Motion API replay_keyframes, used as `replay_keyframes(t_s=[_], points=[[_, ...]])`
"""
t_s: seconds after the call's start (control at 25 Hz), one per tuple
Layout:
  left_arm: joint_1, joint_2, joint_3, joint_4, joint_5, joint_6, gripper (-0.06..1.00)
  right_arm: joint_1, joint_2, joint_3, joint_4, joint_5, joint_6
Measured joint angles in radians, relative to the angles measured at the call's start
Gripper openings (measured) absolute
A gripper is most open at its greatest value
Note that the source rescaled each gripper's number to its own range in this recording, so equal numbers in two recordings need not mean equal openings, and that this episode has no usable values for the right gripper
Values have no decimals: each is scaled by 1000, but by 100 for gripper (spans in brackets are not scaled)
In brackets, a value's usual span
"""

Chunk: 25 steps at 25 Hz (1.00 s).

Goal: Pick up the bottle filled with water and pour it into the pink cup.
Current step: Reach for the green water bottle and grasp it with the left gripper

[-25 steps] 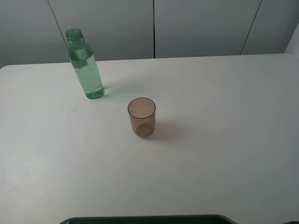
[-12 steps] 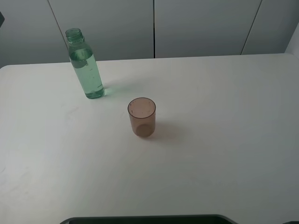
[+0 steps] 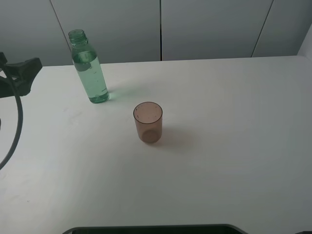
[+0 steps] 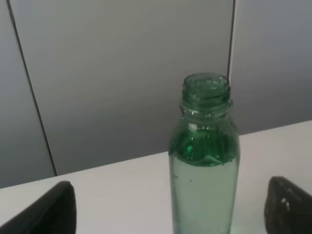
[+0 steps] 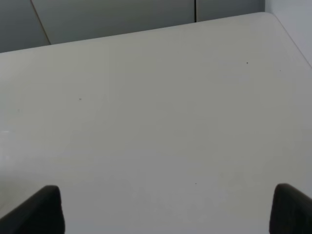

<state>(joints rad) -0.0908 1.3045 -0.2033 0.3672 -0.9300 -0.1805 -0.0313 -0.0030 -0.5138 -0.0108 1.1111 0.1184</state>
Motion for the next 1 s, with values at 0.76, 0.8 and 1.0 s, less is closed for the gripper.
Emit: replay_keyframes(t_s=[0.76,0.8,1.0], points=[[0,563,-123,4,-272,51,100,0,0,0,0,0,0],[0,574,-138,16,-272,51,100,0,0,0,0,0,0],[0,607,-211,91,-273,50,100,0,0,0,0,0,0]])
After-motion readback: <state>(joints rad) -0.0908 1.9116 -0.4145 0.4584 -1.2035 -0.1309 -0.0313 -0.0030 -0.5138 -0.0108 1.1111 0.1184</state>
